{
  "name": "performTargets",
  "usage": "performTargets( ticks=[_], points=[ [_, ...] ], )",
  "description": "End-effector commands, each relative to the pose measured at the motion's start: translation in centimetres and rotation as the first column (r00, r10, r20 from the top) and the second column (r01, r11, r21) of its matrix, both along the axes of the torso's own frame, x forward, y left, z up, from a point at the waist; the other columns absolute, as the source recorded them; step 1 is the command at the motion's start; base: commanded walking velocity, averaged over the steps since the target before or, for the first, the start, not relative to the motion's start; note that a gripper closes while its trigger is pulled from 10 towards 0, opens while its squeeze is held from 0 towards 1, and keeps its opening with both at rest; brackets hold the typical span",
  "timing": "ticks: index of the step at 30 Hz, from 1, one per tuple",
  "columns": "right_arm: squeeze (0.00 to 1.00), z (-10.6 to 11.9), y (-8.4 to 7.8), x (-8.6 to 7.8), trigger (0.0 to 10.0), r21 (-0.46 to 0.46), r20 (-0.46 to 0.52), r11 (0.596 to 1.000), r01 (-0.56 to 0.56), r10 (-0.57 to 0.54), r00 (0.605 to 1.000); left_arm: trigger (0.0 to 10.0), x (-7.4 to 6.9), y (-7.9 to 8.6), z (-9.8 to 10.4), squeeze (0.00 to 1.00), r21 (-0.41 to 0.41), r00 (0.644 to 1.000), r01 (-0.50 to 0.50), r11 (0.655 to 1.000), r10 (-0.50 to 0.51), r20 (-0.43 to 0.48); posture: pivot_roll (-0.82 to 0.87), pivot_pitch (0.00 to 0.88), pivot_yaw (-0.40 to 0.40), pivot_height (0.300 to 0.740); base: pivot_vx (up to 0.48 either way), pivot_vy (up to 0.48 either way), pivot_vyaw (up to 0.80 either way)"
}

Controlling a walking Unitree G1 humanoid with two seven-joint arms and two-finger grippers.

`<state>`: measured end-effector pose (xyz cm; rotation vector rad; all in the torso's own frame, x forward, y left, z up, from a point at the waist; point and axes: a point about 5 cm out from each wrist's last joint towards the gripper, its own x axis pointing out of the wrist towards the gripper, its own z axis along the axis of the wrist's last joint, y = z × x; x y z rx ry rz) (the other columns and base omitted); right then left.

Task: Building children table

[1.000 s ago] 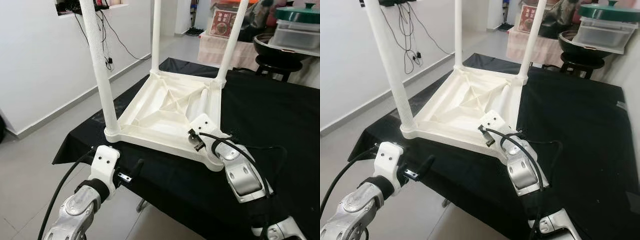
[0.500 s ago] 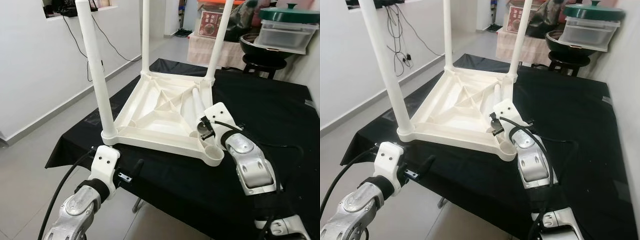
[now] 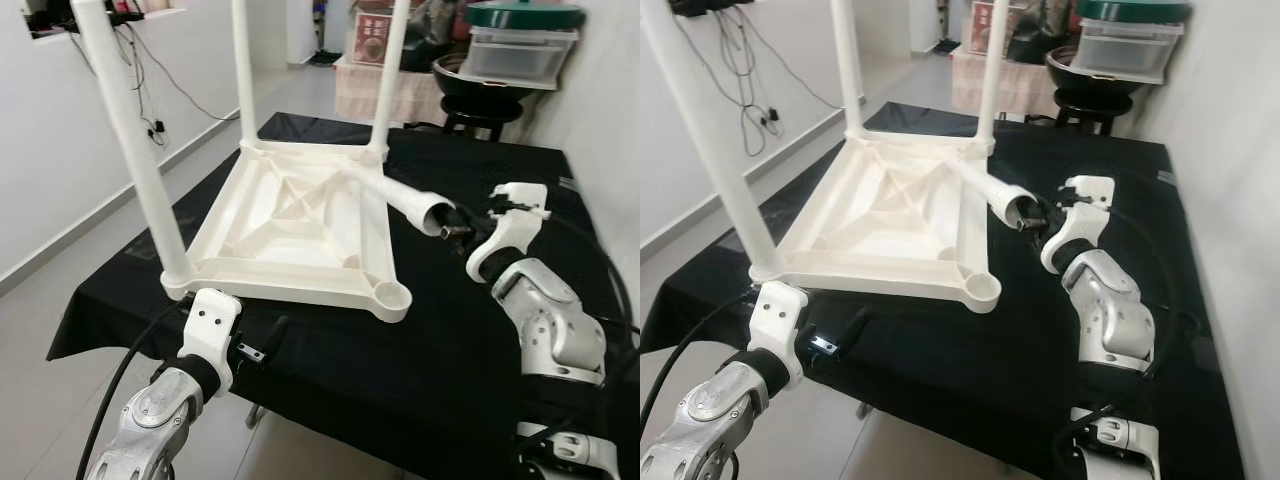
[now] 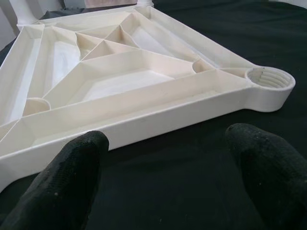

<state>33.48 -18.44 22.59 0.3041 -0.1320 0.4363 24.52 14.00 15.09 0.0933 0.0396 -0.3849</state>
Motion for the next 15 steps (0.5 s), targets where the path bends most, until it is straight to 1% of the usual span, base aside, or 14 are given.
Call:
performTargets(
  ticks=[1,2,4,5,6,7,9,15],
  points=[
    [0.00,0.85,0.42,-0.21,10.0,0.076,0.039,0.995,-0.068,0.065,0.997,10.0,0.00,0.09,-0.25,0.00,0.000,1.000,0.004,1.000,-0.004,-0.014,-0.02,0.025,-0.026,0.740,0.000,0.000,-0.80],
    [0.00,0.98,0.43,-0.26,10.0,0.103,0.046,0.991,-0.082,0.078,0.996,10.0,0.01,0.08,-0.22,0.00,0.000,1.000,0.005,1.000,-0.005,-0.014,-0.02,0.025,-0.026,0.740,0.000,0.000,-0.80],
    [0.00,0.98,0.43,-0.26,10.0,0.103,0.046,0.991,-0.082,0.078,0.996,10.0,0.01,0.08,-0.22,0.00,0.000,1.000,0.005,1.000,-0.005,-0.014,-0.02,0.025,-0.026,0.740,0.000,0.000,-0.80],
    [0.00,1.25,0.23,-0.31,10.0,0.141,0.062,0.986,-0.093,0.085,0.994,10.0,0.03,0.07,-0.20,0.00,-0.001,1.000,0.005,1.000,-0.005,-0.013,-0.02,0.026,-0.026,0.740,0.000,0.000,-0.80],
    [0.00,1.25,0.23,-0.31,10.0,0.141,0.062,0.986,-0.093,0.085,0.994,10.0,0.03,0.07,-0.20,0.00,-0.001,1.000,0.005,1.000,-0.005,-0.013,-0.02,0.026,-0.026,0.740,0.000,0.000,-0.80],
    [0.00,1.43,0.05,-0.40,10.0,0.175,0.078,0.979,-0.106,0.093,0.993,10.0,0.04,0.06,-0.18,0.00,-0.002,1.000,0.006,1.000,-0.006,-0.013,-0.02,0.025,-0.027,0.740,0.000,0.000,-0.80],
    [0.00,1.43,-0.11,-0.62,10.0,0.211,0.093,0.970,-0.123,0.105,0.990,10.0,0.08,0.02,-0.12,0.00,-0.006,1.000,0.006,1.000,-0.006,-0.011,-0.03,0.027,-0.028,0.740,0.000,0.000,-0.80],
    [0.00,1.20,-0.05,-0.74,10.0,0.218,0.090,0.967,-0.128,0.111,0.990,10.0,0.10,-0.02,-0.06,0.00,-0.009,1.000,0.007,1.000,-0.007,-0.009,-0.03,0.028,-0.027,0.740,0.000,0.000,-0.80]
  ],
)
